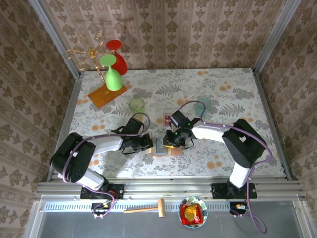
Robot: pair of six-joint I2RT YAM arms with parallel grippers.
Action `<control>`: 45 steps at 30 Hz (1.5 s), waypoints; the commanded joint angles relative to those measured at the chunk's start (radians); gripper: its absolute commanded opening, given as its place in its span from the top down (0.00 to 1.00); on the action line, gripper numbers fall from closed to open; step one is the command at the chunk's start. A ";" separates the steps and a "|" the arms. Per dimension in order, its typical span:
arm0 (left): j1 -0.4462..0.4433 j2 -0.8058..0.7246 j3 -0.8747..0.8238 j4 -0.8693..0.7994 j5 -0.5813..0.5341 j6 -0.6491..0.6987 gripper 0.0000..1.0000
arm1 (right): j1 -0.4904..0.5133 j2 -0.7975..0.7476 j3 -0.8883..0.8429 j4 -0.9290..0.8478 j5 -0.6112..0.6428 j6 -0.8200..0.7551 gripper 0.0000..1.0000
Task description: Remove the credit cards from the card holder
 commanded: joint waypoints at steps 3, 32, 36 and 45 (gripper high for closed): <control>0.008 0.028 0.001 -0.062 -0.006 0.024 0.92 | -0.011 0.001 -0.018 -0.023 0.015 -0.018 0.80; -0.062 -0.045 0.118 -0.047 0.046 -0.036 0.64 | -0.036 -0.018 -0.087 0.068 -0.028 0.007 0.82; -0.074 -0.010 0.110 -0.010 0.060 -0.054 0.64 | -0.036 -0.022 -0.090 0.069 -0.030 0.008 0.82; -0.080 0.036 0.094 0.033 0.082 -0.075 0.72 | -0.035 -0.028 -0.092 0.075 -0.031 0.014 0.82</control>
